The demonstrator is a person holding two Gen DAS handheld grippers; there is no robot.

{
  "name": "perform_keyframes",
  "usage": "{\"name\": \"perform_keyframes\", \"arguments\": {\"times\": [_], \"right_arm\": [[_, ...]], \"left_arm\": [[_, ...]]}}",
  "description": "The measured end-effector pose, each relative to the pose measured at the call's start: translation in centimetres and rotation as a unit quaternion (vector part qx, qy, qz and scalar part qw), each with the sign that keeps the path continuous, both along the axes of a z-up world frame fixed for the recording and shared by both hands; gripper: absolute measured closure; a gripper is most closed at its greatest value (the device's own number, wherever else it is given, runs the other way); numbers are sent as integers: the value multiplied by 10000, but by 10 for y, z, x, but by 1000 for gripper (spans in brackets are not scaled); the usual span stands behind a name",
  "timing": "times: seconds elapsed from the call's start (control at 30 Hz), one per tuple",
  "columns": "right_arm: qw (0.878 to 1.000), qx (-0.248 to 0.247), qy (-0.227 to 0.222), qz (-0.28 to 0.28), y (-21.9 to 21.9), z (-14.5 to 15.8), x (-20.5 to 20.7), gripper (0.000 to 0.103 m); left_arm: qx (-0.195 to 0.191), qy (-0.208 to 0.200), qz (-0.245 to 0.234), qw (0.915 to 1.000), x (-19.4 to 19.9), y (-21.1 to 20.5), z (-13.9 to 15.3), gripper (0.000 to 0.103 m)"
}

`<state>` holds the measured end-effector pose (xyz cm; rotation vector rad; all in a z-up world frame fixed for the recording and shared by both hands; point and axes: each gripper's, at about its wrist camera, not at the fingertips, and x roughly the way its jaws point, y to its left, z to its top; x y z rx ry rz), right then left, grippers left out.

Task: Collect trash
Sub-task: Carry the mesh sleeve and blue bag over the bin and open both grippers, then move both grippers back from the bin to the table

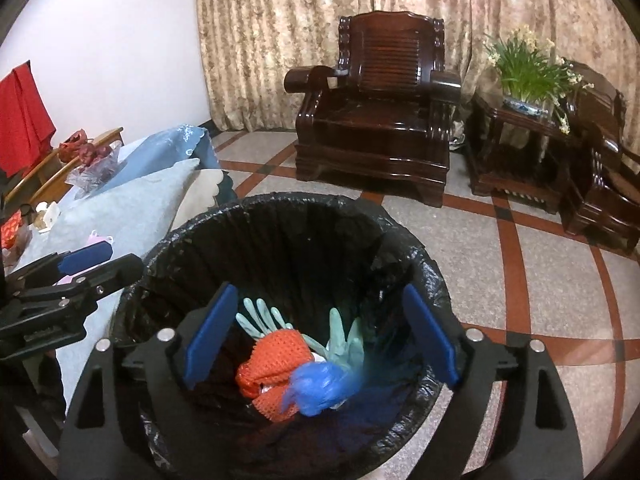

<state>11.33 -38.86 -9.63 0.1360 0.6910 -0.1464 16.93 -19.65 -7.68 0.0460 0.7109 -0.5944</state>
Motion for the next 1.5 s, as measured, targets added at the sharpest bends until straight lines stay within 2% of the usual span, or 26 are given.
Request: {"name": "perform_keyframes", "arguments": {"times": [0.2, 0.27, 0.43, 0.73, 1.17, 1.5], "right_arm": [[9998, 89, -157, 102, 16, 11, 2, 11], [9997, 115, -191, 119, 20, 15, 3, 8], [9993, 134, -301, 194, 41, 24, 11, 6], [9962, 111, -366, 778, 108, 33, 38, 6], [9817, 31, -270, 1882, 232, 32, 78, 6], [9783, 46, 27, 2071, 295, -3, 105, 6]], "left_arm": [[-30, -228, 211, 9995, -3, 21, 12, 22], [-16, -335, 312, 9989, -4, 33, 17, 19], [-50, -466, 670, 9966, -3, 70, 27, 14], [45, -641, 1375, 9884, -1, 145, 34, 11], [343, -581, 2424, 9678, 2, 263, 15, 11], [642, -314, 2912, 9540, 8, 329, -15, 11]]}}
